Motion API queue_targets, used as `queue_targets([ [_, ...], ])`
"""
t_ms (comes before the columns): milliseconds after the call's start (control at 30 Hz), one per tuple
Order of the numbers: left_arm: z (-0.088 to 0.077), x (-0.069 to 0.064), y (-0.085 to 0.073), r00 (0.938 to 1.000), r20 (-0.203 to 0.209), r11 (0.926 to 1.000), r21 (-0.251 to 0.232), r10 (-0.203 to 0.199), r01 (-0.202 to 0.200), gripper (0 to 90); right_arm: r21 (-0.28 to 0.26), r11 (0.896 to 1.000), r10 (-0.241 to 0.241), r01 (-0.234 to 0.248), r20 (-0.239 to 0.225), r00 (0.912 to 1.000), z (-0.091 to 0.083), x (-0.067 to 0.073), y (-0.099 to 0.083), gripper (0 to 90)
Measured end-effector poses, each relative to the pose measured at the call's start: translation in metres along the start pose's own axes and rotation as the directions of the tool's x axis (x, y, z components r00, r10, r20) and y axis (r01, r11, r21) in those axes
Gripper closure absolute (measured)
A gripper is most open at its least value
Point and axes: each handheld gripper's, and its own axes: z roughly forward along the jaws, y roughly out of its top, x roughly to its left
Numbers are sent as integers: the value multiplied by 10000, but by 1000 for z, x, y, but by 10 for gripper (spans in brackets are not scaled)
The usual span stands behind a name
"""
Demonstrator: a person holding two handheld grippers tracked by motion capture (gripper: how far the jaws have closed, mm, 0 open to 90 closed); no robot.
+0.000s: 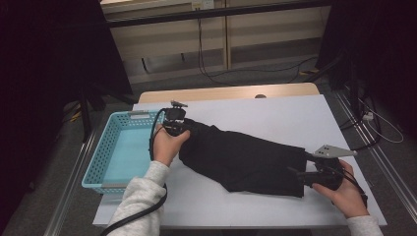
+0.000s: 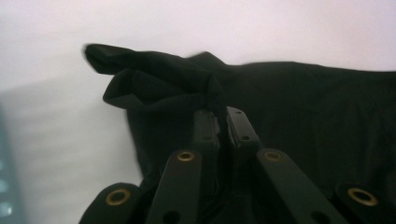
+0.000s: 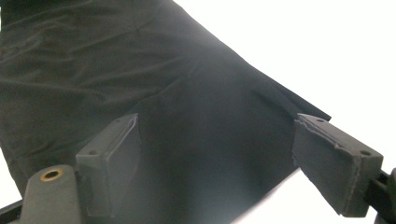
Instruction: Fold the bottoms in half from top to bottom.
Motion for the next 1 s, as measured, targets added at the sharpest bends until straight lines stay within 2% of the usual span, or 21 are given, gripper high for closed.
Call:
queue_targets([
  [133, 15, -16, -9, 9988, 387, 9995, 89, 286, -290, 841, 12, 10000, -62, 62, -10, 10000, 0, 0, 0, 164],
  [267, 35, -28, -25, 9939, 940, 9977, 276, 585, -614, 839, 95, 9999, -109, 110, -54, 9999, 1, 2, 0, 164],
  [400, 53, -37, -40, 9878, 1318, 9950, 453, 825, -892, 834, 173, 9996, -202, 203, -74, 9998, 2, 3, -1, 164],
  [500, 60, -40, -47, 9843, 1504, 9937, 490, 924, -1008, 817, 191, 9996, -221, 223, -107, 9997, 2, 3, -1, 164],
  [600, 57, -40, -50, 9795, 1749, 9936, 348, 1001, -1078, 753, 224, 9994, -245, 247, -114, 9996, 3, 4, -1, 164],
  [633, 54, -41, -49, 9796, 1783, 9948, 232, 932, -989, 722, 231, 9994, -263, 266, -117, 9996, 3, 4, -1, 165],
  [667, 51, -41, -49, 9775, 1822, 9935, 212, 1059, -1116, 679, 245, 9993, -294, 297, -105, 9995, 3, 4, -1, 164],
  [700, 47, -42, -48, 9751, 1907, 9929, 141, 1132, -1180, 672, 250, 9992, -301, 304, -113, 9995, 3, 4, -1, 164],
  [767, 40, -43, -46, 9744, 1909, 9929, -138, 1189, -1184, 606, 239, 9993, -293, 296, -112, 9995, 3, 4, -1, 164],
  [833, 35, -43, -43, 9799, 1586, 9924, -423, 1207, -1154, 508, 222, 9994, -269, 272, -105, 9996, 3, 4, 0, 164],
  [867, 33, -42, -43, 9802, 1556, 9920, -489, 1227, -1164, 469, 226, 9993, -297, 299, -113, 9995, 3, 4, 0, 164],
  [900, 31, -41, -42, 9798, 1596, 9920, -562, 1208, -1132, 467, 229, 9993, -302, 304, -110, 9995, 3, 5, 0, 164],
  [933, 30, -39, -42, 9804, 1478, 9908, -572, 1301, -1229, 455, 248, 9992, -327, 329, -111, 9994, 3, 5, 0, 164],
  [1000, 28, -36, -41, 9849, 1183, 9906, -679, 1262, -1187, 371, 252, 9991, -343, 346, -129, 9993, 4, 5, 0, 164],
])
